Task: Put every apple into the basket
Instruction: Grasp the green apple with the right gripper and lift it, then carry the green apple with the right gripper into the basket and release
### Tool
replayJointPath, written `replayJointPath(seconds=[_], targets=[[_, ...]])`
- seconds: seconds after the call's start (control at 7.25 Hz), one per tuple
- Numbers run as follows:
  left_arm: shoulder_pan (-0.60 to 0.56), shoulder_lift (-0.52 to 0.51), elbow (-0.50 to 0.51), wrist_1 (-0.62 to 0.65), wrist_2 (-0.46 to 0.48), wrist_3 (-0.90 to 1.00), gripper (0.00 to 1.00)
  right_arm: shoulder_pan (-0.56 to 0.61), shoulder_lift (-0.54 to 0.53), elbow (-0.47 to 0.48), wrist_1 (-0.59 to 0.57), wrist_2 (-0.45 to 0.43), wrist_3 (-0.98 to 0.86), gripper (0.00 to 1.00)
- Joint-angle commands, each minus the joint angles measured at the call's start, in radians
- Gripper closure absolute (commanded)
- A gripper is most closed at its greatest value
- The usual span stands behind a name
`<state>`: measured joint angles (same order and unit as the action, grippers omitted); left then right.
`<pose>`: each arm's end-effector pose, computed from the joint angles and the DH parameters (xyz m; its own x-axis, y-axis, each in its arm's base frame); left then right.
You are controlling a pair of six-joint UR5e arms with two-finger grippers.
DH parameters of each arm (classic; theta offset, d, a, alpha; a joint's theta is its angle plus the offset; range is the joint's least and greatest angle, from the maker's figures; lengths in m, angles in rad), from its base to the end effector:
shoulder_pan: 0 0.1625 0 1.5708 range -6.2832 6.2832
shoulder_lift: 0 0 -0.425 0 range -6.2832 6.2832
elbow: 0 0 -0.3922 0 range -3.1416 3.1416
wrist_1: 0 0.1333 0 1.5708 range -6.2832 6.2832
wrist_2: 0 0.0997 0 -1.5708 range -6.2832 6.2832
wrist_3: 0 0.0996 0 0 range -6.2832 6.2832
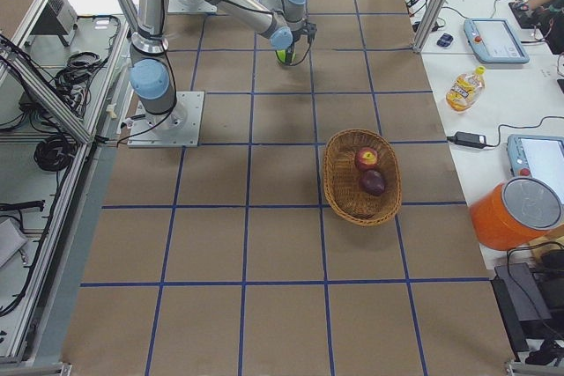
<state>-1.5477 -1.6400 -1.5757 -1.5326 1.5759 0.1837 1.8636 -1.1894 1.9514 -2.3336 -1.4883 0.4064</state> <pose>-0.1208 -0.5195 0.4543 -0.9871 0.1600 0.0015 0.1599 0.9865 0.0362 0.2918 -0.4778 0.1870 -0.9905 0.1142 -0.0760 0.1121 0.9932 0.0318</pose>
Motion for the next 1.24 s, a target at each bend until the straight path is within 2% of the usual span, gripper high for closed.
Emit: replayJointPath(seconds=[0.0, 0.41, 0.69, 0.83, 0.97, 1.1], targets=[[0.0, -0.001, 0.002, 0.002, -0.001, -0.001, 0.0, -0.061, -0.035, -0.101, 0.205, 0.003, -0.082, 0.75], [-0.003, 0.005, 0.003, 0.002, -0.001, -0.041, 0.0, -0.185, -0.058, -0.179, 0.29, -0.015, -0.214, 0.75], [-0.003, 0.012, 0.008, 0.002, -0.001, -0.041, 0.0, -0.401, -0.053, -0.282, 0.429, -0.02, -0.554, 0.75], [-0.003, 0.011, 0.013, 0.002, -0.001, -0.041, 0.0, -0.473, -0.029, -0.343, 0.416, -0.03, -0.655, 0.73], [-0.002, 0.009, 0.013, 0.003, -0.001, -0.041, 0.0, -0.568, 0.078, -0.476, 0.425, -0.141, -0.833, 0.72], [-0.003, -0.003, 0.003, 0.003, -0.008, -0.043, 0.0, -0.651, 0.187, -0.634, 0.418, -0.15, -1.014, 0.62]])
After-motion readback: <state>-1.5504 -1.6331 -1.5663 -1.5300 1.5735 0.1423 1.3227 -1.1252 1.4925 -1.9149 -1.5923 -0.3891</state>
